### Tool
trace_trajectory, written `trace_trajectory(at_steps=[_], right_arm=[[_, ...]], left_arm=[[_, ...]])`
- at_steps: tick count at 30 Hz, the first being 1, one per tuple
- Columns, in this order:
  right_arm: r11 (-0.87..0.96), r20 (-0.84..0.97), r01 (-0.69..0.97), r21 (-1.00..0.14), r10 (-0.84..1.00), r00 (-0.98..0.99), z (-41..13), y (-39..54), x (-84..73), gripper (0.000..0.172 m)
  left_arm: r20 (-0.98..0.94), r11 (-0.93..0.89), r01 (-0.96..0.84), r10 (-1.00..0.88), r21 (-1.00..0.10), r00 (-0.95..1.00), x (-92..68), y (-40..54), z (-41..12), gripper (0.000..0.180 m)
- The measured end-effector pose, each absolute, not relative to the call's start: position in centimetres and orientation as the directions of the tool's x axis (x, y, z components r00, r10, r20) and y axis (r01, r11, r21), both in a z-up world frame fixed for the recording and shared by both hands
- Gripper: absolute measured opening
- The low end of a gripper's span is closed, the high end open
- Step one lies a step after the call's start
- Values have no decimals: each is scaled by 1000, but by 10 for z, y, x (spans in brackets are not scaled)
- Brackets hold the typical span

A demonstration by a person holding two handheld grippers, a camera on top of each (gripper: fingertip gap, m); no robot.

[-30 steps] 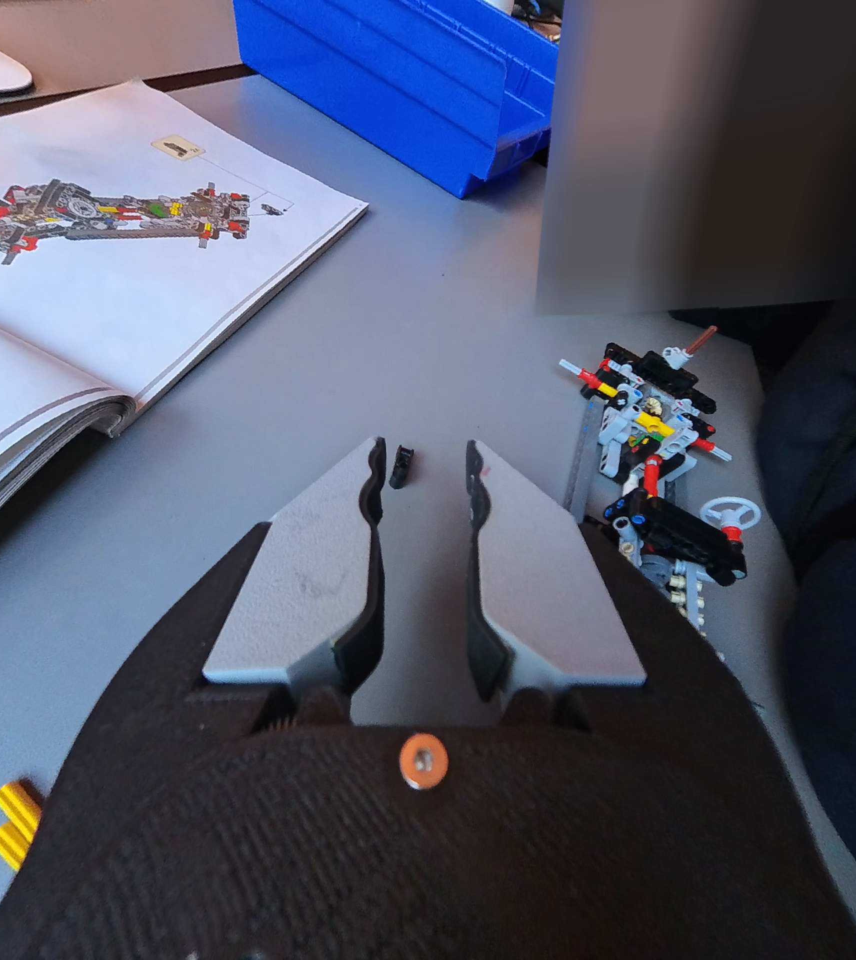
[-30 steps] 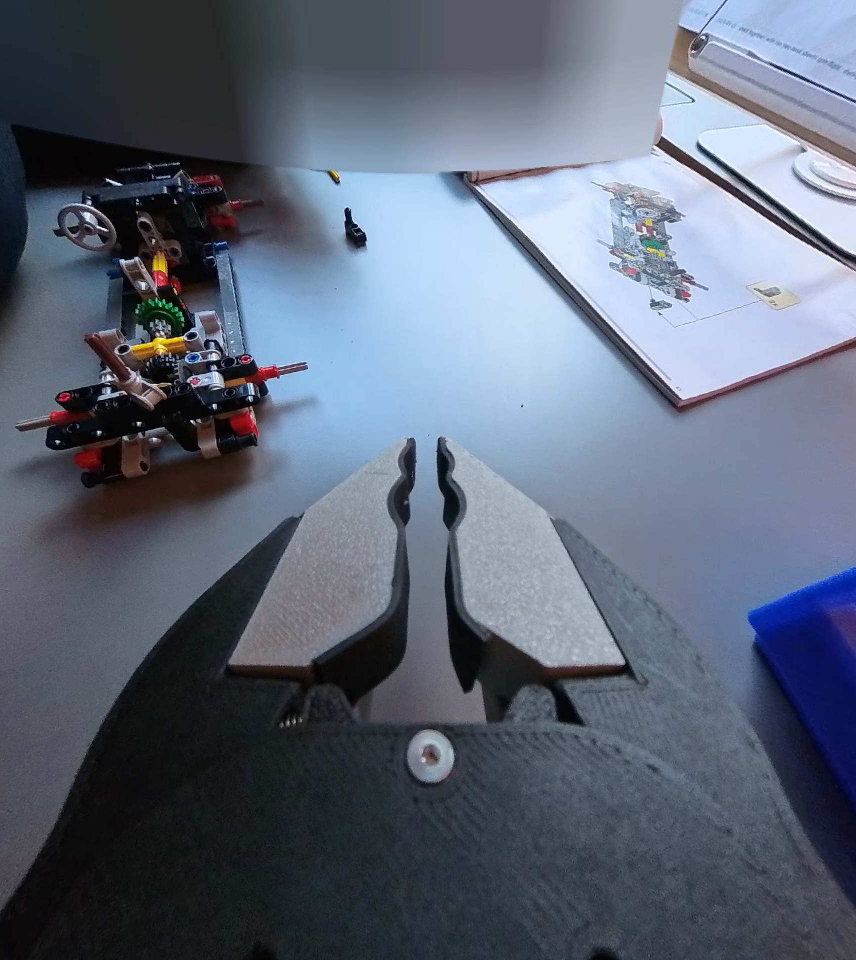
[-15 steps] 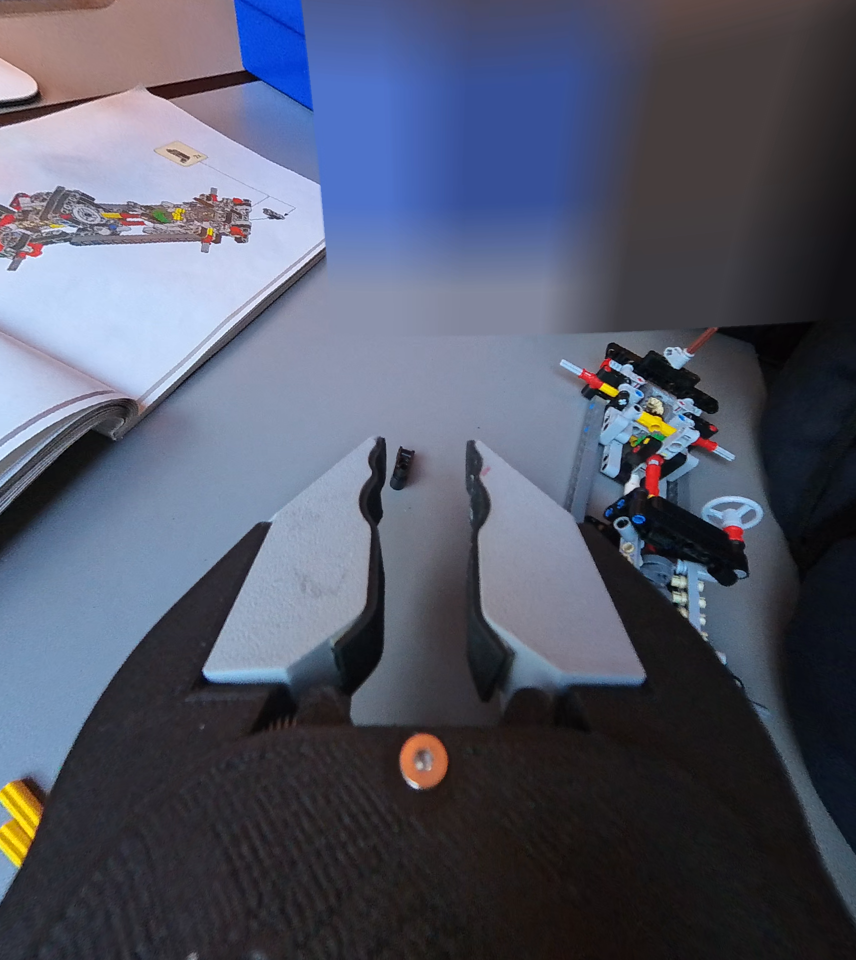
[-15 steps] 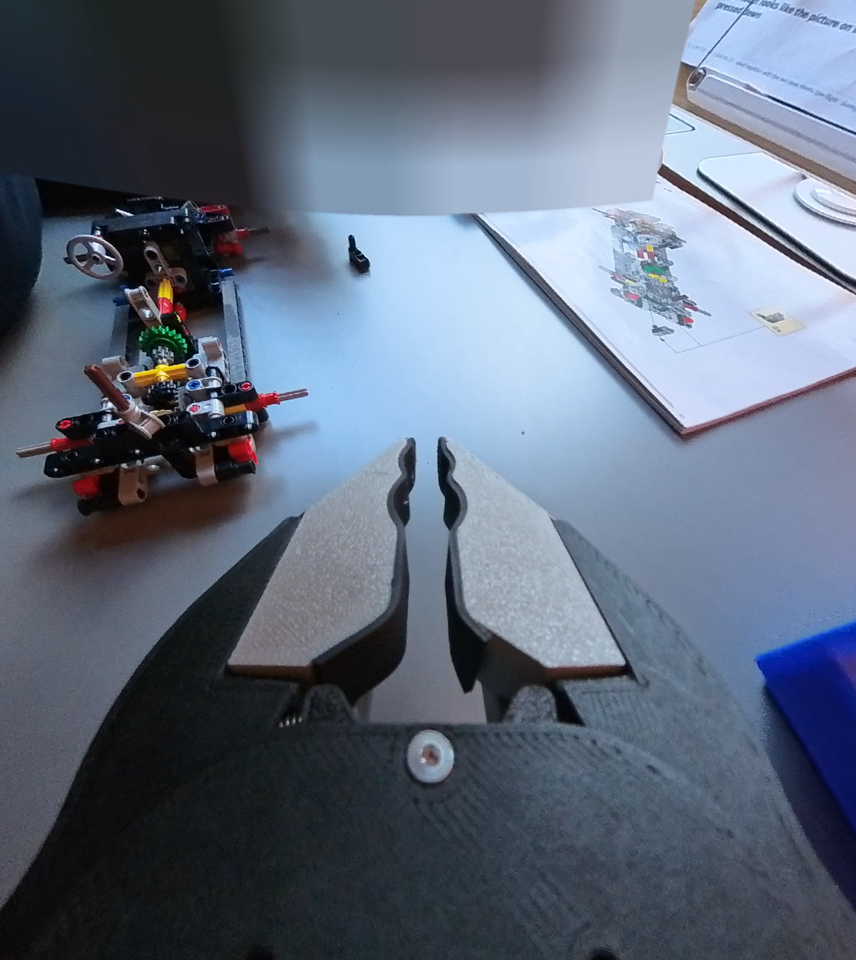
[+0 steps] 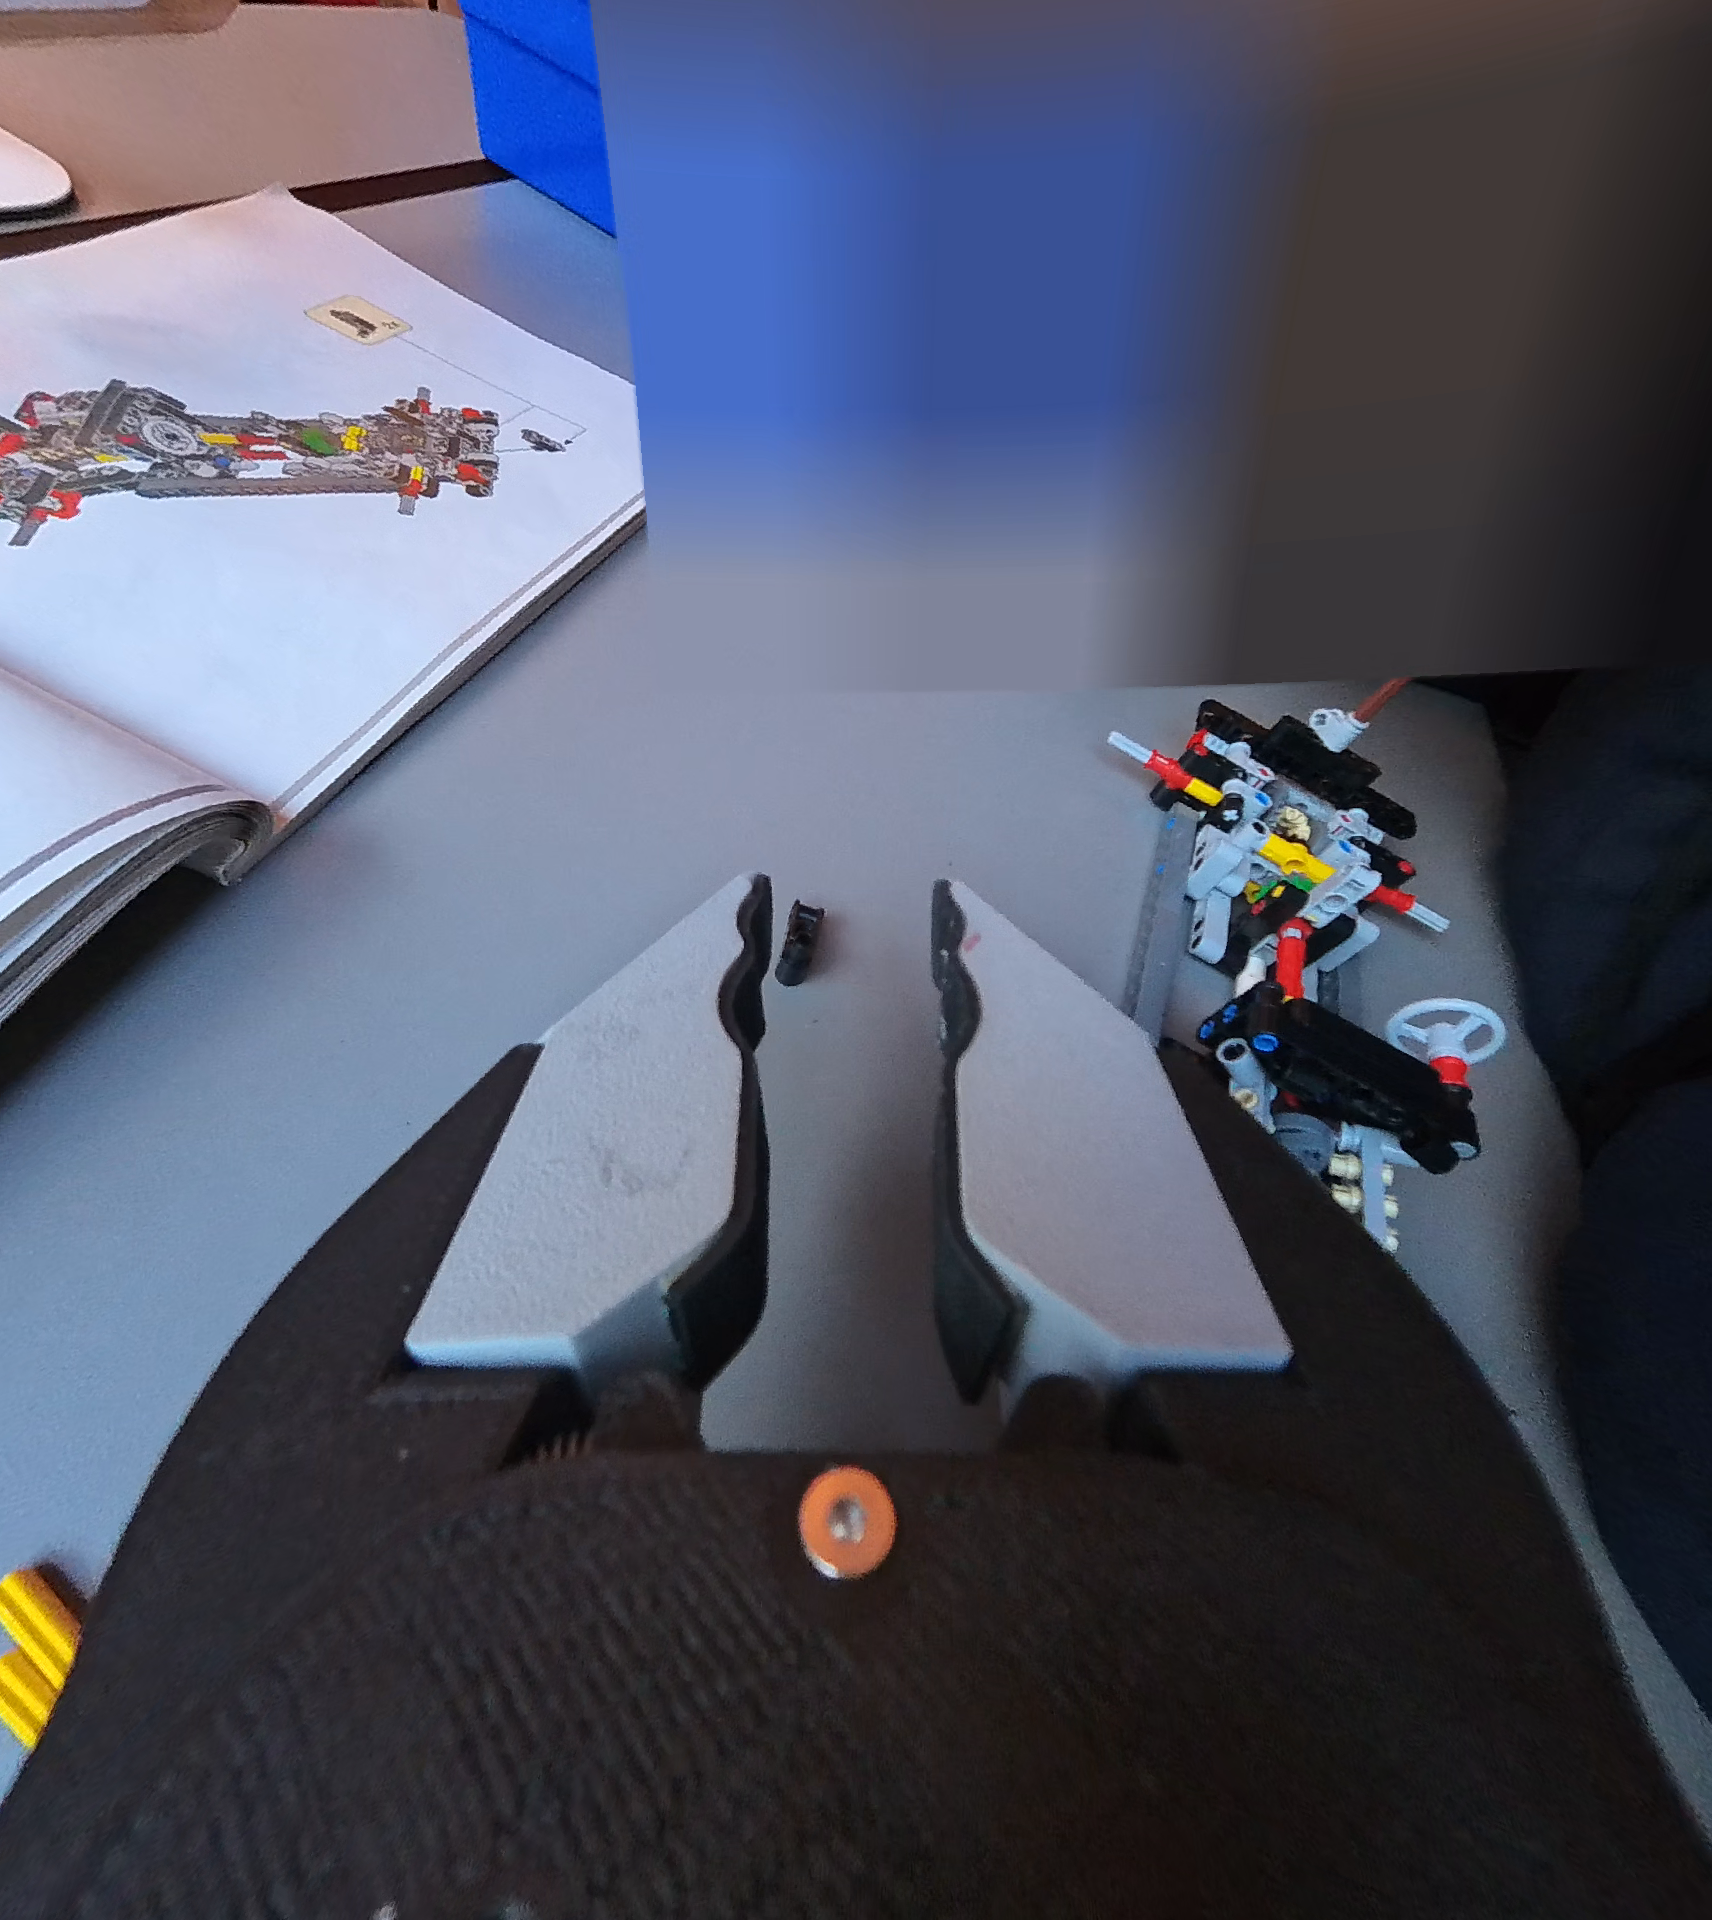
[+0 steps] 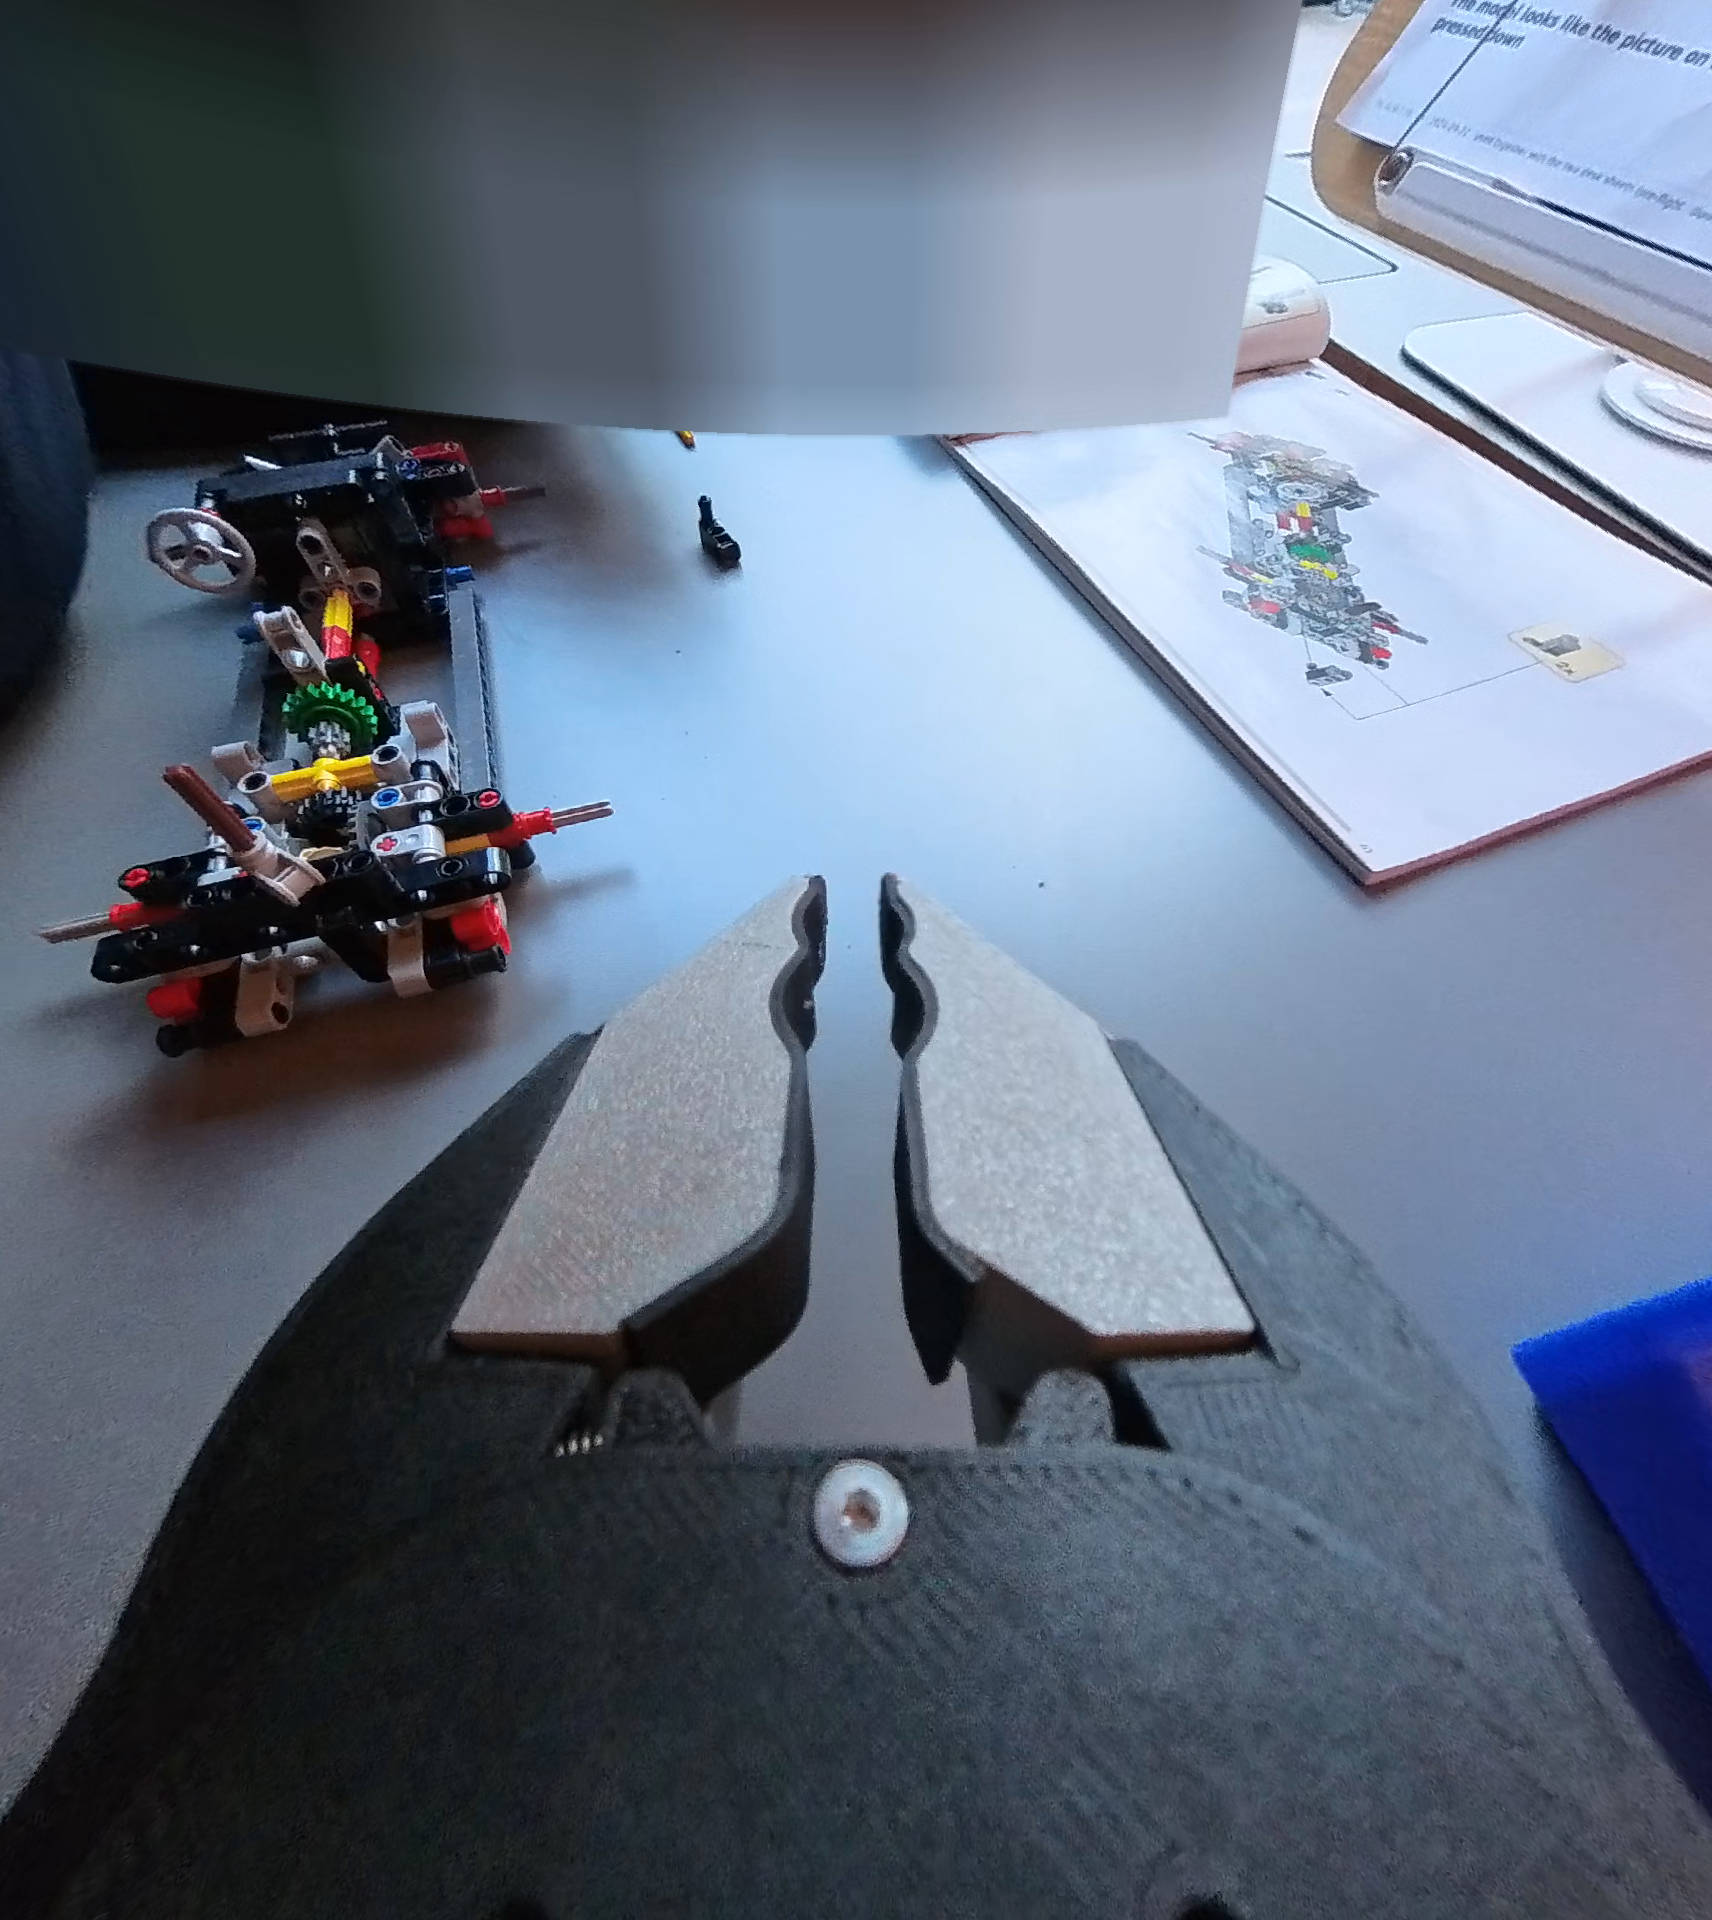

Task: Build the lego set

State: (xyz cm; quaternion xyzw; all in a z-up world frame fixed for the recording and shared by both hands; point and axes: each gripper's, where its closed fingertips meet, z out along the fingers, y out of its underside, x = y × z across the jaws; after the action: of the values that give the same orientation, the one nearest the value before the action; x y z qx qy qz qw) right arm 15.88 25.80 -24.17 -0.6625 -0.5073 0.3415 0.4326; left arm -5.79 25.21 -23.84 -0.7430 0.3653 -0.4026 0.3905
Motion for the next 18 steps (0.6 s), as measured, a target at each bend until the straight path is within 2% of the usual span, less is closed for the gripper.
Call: trace_trajectory(at_steps=[12,18], right_arm=[[-121,-10,368,-922,957,291,-241,267,163,11],[-140,-21,342,-929,944,330,-238,274,169,19]], left_arm=[[181,-363,-399,-887,-842,425,-46,246,-258,31],[169,-375,-424,-878,-824,448,-47,249,-263,37]])
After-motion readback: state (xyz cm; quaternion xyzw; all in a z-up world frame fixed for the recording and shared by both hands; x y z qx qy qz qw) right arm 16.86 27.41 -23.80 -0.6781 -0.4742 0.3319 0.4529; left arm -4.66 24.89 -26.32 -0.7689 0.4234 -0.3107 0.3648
